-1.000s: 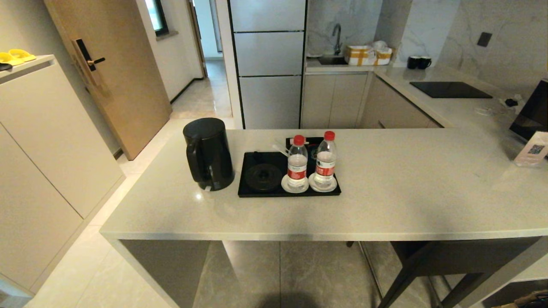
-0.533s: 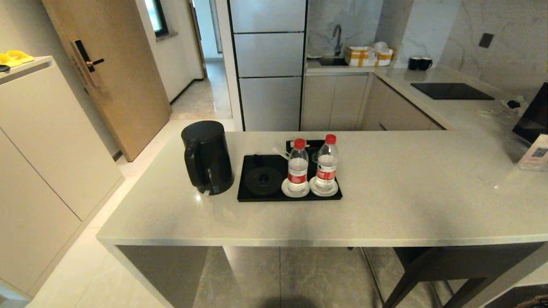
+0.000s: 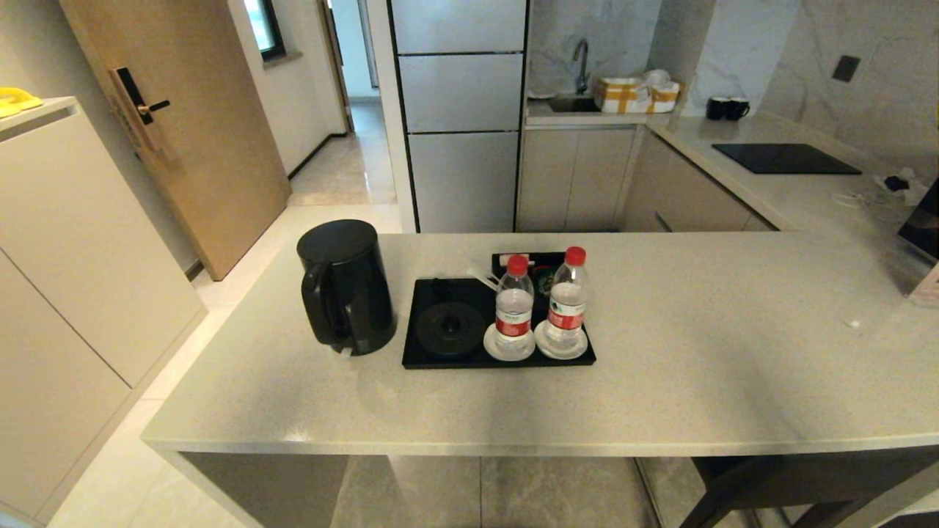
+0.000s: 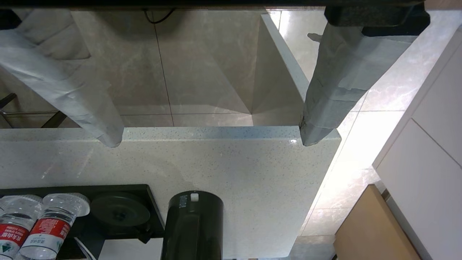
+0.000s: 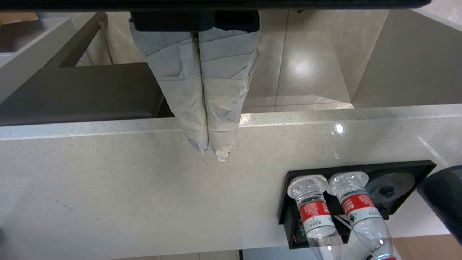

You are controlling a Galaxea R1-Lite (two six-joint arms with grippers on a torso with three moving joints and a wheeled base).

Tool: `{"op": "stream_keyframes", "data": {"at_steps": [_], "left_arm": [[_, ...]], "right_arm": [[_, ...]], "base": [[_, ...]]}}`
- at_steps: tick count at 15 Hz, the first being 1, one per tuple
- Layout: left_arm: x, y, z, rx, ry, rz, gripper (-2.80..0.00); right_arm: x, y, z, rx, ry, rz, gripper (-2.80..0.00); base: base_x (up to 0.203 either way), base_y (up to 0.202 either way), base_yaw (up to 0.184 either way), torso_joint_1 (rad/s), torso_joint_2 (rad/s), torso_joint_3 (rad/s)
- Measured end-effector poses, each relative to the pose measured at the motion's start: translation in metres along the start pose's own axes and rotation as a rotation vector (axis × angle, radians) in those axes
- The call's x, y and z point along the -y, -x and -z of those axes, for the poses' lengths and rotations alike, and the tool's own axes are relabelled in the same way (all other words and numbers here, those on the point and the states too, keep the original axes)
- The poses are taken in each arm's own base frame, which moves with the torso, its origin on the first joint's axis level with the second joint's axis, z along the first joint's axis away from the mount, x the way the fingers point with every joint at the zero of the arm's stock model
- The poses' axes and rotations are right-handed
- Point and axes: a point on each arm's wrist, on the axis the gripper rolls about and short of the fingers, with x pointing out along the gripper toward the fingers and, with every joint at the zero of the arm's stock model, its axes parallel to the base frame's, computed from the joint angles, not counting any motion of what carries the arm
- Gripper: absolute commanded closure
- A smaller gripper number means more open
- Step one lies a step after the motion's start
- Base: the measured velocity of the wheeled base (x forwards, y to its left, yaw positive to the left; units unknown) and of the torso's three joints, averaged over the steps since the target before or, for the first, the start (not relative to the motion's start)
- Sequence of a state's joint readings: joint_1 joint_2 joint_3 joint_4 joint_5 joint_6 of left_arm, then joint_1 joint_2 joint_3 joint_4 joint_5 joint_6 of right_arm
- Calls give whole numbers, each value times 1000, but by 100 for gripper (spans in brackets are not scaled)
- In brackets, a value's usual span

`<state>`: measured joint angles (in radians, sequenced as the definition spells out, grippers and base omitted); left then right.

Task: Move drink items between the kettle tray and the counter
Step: Pick up the bottled water

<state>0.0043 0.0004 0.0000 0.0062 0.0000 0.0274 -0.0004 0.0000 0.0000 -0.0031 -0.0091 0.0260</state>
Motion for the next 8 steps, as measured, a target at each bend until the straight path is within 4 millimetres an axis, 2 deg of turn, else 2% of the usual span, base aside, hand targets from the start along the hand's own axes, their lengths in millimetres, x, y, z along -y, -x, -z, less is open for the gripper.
{"op": "stream_keyframes", "data": {"at_steps": [5, 8], "left_arm": [[0, 0, 0, 0, 0, 0, -280], [0, 0, 0, 0, -1, 0, -280]], "right_arm": [[0, 0, 0, -1, 1, -1, 0], [0, 0, 0, 0, 1, 0, 0]], "base": [[0, 0, 0, 12, 3, 15], [0, 0, 0, 182, 6, 186]]}}
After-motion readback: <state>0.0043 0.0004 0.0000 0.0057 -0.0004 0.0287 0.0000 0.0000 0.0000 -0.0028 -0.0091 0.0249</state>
